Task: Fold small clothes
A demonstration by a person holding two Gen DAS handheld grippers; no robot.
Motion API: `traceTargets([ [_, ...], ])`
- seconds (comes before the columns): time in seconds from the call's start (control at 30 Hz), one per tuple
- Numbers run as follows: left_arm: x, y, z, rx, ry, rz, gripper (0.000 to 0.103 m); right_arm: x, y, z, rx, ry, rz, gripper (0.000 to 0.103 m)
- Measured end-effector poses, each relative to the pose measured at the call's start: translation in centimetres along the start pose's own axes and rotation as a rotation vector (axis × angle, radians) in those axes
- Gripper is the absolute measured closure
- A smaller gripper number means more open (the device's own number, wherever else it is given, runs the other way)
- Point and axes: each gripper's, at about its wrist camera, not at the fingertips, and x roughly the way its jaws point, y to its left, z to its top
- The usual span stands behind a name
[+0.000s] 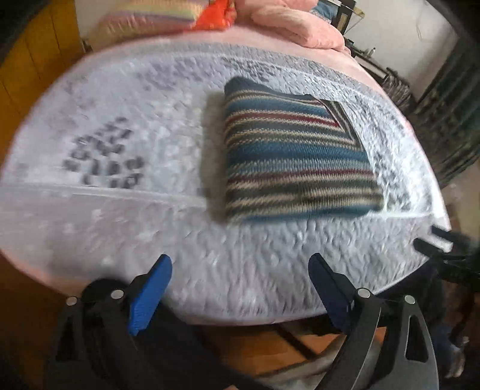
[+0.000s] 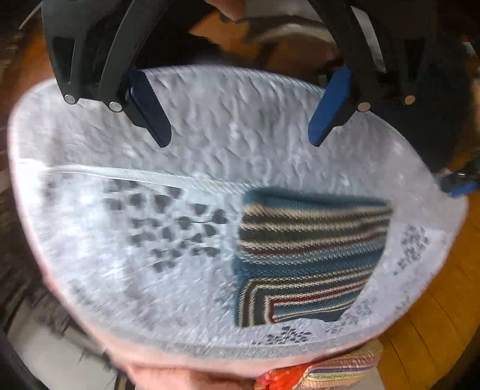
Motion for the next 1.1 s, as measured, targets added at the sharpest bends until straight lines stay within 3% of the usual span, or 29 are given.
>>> traceTargets([
  [0.07,-2.1,-1.1,-1.1,-0.003,-0.049,0.069,0.010,-2.3,1.0,-0.8,0.001,-0.041,-0.097,0.003],
  [0.13,-4.4,-1.6,-2.1,0.002,-0.095,0.085,0.010,-3.8,1.6,-0.6,-0.005,-0.019,-0.129,0.003],
  [0.2,-7.1,-2.3,-2.9,0.009,-0.145,0.058,0.010,-6.3,2.1,-0.2,-0.006,-0.023,-0.113,0.003],
  [0.37,-12.8,-3.7,-3.1,0.036,-0.201,0.041,0.010,-14.0,3.6,-0.2,-0.031,-0.175,-0.095,0.003],
  [0.47,-15.4,-4.6,-2.8,0.071,-0.193,0.008,0.010,-17.4,4.3,0.0,-0.036,-0.243,-0.102,0.003],
  [0.63,-19.2,-5.1,-2.8,0.056,-0.268,-0.018,0.010,-21.5,5.4,-0.3,-0.061,-0.300,-0.097,0.003],
  [1.1,-19.0,-5.9,-3.0,0.057,-0.258,-0.024,0.010,-22.9,5.6,-0.8,-0.019,-0.311,-0.100,0.003],
])
